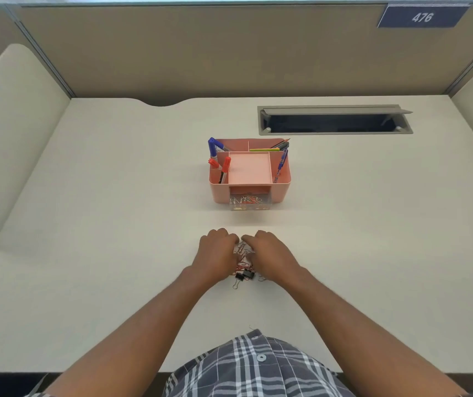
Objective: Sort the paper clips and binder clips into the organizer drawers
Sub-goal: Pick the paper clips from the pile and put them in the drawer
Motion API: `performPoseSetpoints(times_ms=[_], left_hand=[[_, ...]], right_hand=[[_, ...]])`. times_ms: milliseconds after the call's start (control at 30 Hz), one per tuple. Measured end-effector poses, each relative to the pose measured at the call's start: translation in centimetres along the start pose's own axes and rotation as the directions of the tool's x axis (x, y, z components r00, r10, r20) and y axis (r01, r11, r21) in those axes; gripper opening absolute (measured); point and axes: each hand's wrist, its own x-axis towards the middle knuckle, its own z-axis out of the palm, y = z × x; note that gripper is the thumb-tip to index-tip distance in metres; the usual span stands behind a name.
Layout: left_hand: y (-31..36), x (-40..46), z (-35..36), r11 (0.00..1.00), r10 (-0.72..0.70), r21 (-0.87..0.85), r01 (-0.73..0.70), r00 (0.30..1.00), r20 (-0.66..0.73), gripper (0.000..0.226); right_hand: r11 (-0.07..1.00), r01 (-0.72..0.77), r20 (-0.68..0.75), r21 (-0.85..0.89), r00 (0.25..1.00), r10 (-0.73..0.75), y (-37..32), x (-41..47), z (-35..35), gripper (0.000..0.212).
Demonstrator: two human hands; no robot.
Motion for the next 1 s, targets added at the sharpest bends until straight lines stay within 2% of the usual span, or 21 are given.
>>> performPoseSetpoints(times_ms=[200, 433, 600, 733, 867, 1000], left_hand=[[0.0, 0.0, 0.3, 0.994, -0.007, 0.107, 0.011, 0.999, -0.042, 0.015], [0.2, 0.2, 0.8, 1.0, 0.027, -0.006, -0.028, 0.998, -0.053, 0.004], [0.1, 0.2, 0.9, 0.997, 0.034, -0.068, -0.039, 0.997, -0.066, 0.014], [-0.1, 0.1, 1.2, 0.992, 0.025, -0.122, -0.035, 0.996, -0.083, 0.024], [-0.3, 0.3, 1.0, 0.979, -0.011, -0.205, -0.013, 0.993, -0.113, 0.032], [-0.4, 0.7, 0.2, 0.971, -0.017, -0.24, -0.019, 0.989, -0.145, 0.027]], right_hand=[[0.999, -0.005, -0.025, -0.033, 1.0, 0.004, -0.4, 0.7, 0.3, 0.016], [0.998, -0.055, -0.004, -0.044, 0.998, 0.055, 0.0, 0.6, -0.2, 0.012], [0.997, -0.054, -0.012, -0.052, 0.999, 0.053, 0.5, 0.3, -0.3, 0.015], [0.996, -0.075, -0.04, 0.049, 0.996, 0.077, 0.8, 0.1, -0.8, 0.015], [0.967, -0.15, -0.055, 0.206, 0.985, 0.165, 1.1, 0.3, -1.7, 0.017], [0.903, -0.237, -0.017, 0.358, 0.965, 0.26, 1.3, 0.4, -2.3, 0.016]])
